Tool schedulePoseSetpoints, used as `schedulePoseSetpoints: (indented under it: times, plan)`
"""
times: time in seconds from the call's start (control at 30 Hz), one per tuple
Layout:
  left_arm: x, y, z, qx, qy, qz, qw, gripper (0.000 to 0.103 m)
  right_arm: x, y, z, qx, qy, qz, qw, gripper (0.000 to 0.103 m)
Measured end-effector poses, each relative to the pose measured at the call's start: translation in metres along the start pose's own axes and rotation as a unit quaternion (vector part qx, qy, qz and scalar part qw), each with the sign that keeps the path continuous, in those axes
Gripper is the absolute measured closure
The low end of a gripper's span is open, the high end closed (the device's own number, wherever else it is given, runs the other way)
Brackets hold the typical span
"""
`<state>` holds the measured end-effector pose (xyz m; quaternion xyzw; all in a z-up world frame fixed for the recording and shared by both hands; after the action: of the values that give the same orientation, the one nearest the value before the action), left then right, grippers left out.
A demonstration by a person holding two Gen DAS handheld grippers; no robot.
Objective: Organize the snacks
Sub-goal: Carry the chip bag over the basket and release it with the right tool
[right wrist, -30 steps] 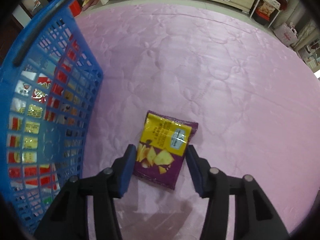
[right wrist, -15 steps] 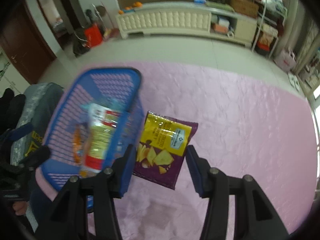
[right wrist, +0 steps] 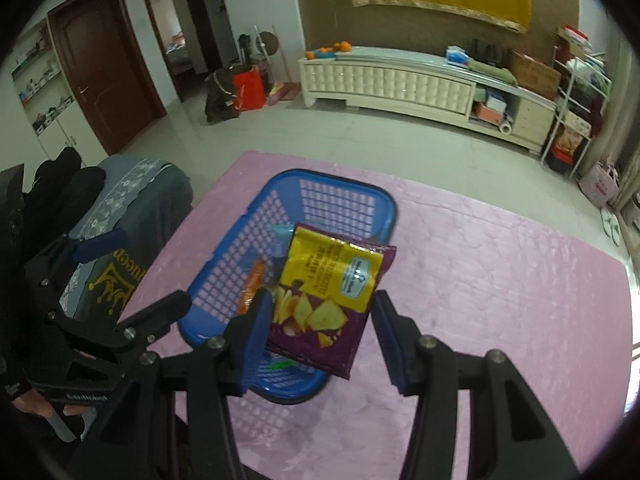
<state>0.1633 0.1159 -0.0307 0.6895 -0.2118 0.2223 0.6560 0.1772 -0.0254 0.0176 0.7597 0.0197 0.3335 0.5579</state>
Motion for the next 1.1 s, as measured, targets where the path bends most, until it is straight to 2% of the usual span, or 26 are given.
schedulePoseSetpoints:
  times: [0.1,0.5,0.8,1.1]
  plan:
    - [-0.007,-0.001,-0.01,0.013,0.001,-0.003,0.9999,0.0,0.002,-0.007,-0.013,0.005,0.006,-0.007,1.0,0.047]
    - [-0.031,-0.024,-0.062,0.006,0.054,-0.024,0.9983,0.0,0.001,-0.061,-0.05,0.015,0.03,-0.059,0.998,0.047]
    - [-0.045,-0.038,-0.074,-0.004,0.072,-0.035,0.9967,0.0,-0.005,-0.099,-0.058,0.005,0.038,-0.1,0.994,0.047]
    - [-0.054,-0.047,-0.076,-0.01,0.082,-0.047,0.9955,0.0,-0.012,-0.117,-0.059,0.009,0.039,-0.117,0.992,0.046]
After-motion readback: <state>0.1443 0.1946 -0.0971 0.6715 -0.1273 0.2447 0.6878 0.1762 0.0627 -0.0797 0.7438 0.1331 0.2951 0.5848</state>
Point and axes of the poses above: each gripper's, at about its wrist camera, not at the fingertips, and y roughly against the way its jaws point, z to its right, x to its top, the point moved 3 cm from there along -y, roughly the way its jaws point, and after that the axes turned 5 degrees about -z, right-handed, at the moved point
